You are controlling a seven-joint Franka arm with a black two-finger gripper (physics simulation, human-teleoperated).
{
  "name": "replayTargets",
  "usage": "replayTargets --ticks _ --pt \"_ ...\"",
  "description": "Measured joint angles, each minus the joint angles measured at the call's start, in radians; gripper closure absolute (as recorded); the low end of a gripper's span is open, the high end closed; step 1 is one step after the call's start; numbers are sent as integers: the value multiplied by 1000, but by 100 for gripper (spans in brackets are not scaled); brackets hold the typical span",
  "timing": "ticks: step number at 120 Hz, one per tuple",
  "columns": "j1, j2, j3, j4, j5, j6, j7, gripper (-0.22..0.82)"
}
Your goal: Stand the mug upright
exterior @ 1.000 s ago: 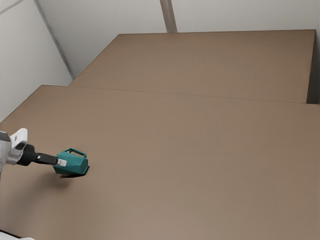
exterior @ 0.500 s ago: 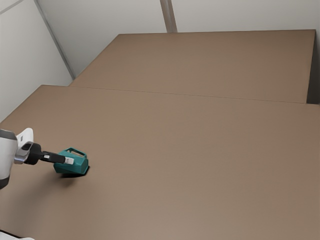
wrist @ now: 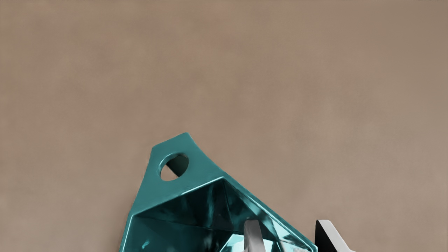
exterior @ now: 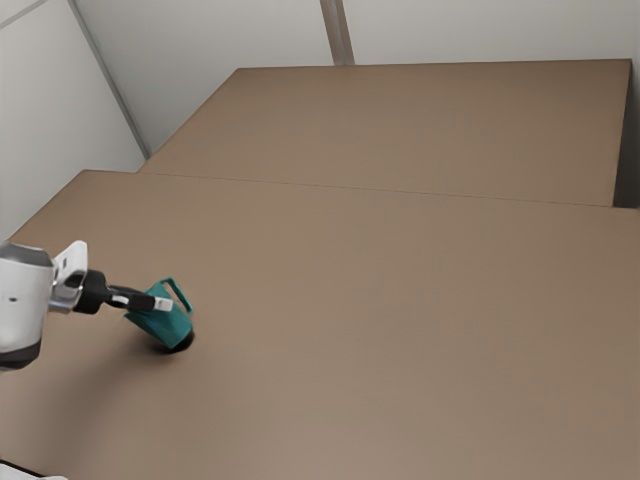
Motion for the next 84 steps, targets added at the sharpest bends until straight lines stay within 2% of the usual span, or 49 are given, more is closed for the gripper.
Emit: replayTargets --ticks 16,49,65,84 --pt "0 -10 -12 3 -7 -2 1 70" --pt "-2 -59 -24 4 -9 3 -7 76" --pt "-108 -102 -28 8 60 24 -54 77" --pt "-214 -115 -29 26 341 60 -206 78"
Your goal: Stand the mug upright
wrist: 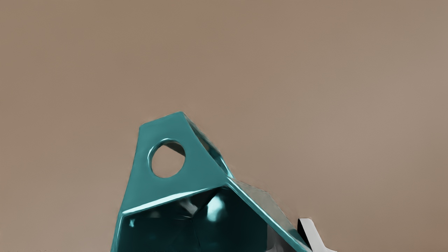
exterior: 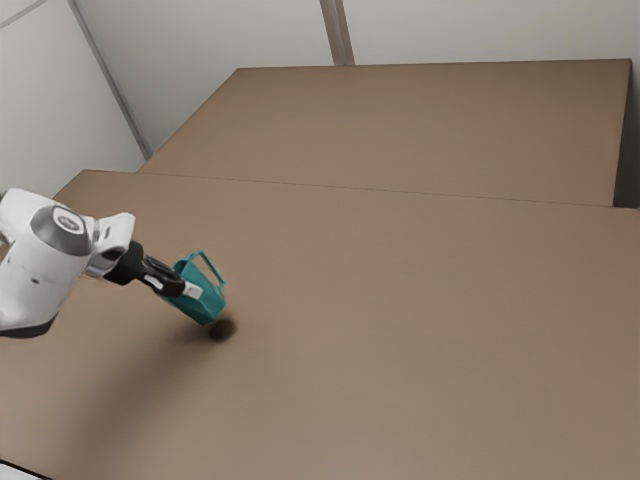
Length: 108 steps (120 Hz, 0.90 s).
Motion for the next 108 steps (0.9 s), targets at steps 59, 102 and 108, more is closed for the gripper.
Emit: replayTargets --ticks 59,102,108 --pt "-44 -73 -26 20 713 -101 -688 79" --pt "-94 40 -24 109 784 -102 -1001 79" --pt "-103 55 -24 120 786 -93 -1034 79"
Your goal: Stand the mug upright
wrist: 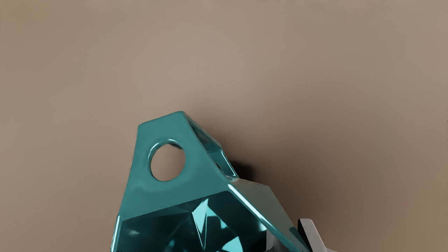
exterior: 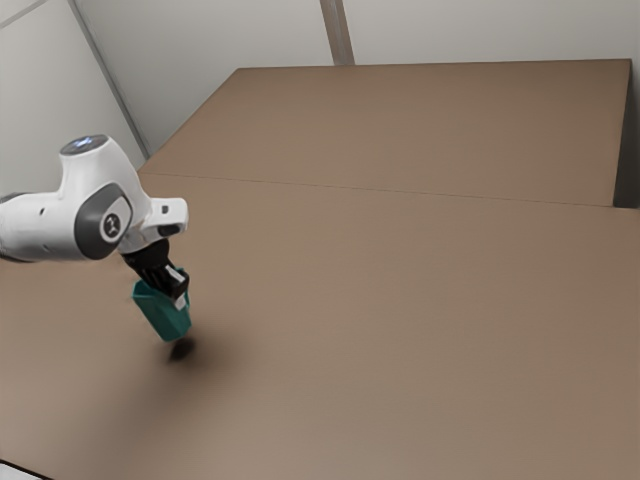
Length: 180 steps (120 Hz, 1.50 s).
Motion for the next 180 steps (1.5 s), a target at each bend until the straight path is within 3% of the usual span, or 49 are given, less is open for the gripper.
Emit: replayTargets --ticks 71,106,180 --pt "-90 133 21 45 -3 170 -266 79" --pt "-120 193 25 87 -4 191 -330 79" --pt "-114 212 32 89 -6 156 -395 75"
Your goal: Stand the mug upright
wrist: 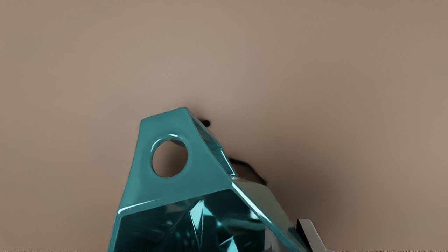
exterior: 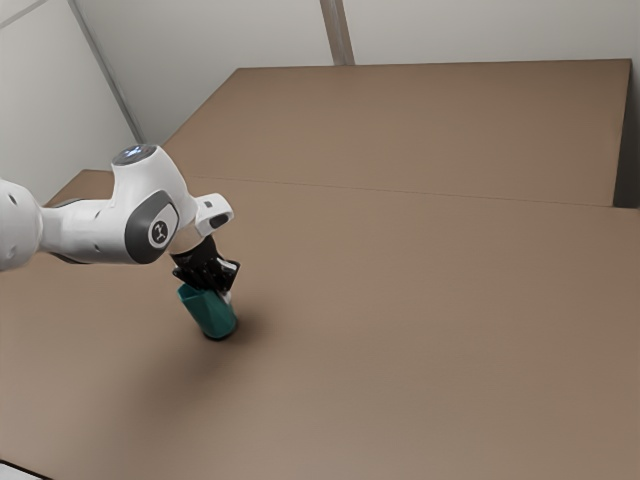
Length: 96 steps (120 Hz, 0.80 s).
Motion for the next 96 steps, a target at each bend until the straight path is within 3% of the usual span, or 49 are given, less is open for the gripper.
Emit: replayTargets --ticks 48,96 --pt "0 0 2 34 -14 -41 9 53" --pt "-5 0 0 48 -16 -50 14 46"
